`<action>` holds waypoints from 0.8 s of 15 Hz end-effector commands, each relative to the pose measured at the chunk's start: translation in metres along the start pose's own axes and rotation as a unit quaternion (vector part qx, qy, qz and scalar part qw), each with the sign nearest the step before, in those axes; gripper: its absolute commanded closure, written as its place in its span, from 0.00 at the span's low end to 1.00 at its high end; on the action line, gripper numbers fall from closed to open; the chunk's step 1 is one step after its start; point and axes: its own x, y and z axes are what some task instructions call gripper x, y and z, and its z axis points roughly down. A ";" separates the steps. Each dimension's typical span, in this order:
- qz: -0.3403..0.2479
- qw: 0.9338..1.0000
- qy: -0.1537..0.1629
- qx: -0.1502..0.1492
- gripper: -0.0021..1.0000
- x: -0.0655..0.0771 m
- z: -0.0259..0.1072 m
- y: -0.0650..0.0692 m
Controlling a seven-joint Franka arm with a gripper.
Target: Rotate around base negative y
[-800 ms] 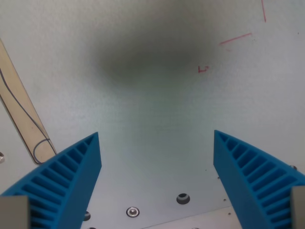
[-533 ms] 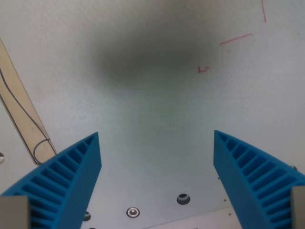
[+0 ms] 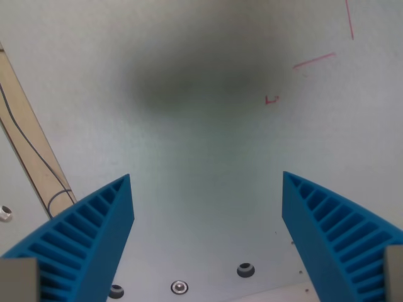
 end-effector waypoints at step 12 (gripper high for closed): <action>0.001 0.991 0.126 0.032 0.00 -0.004 0.000 0.002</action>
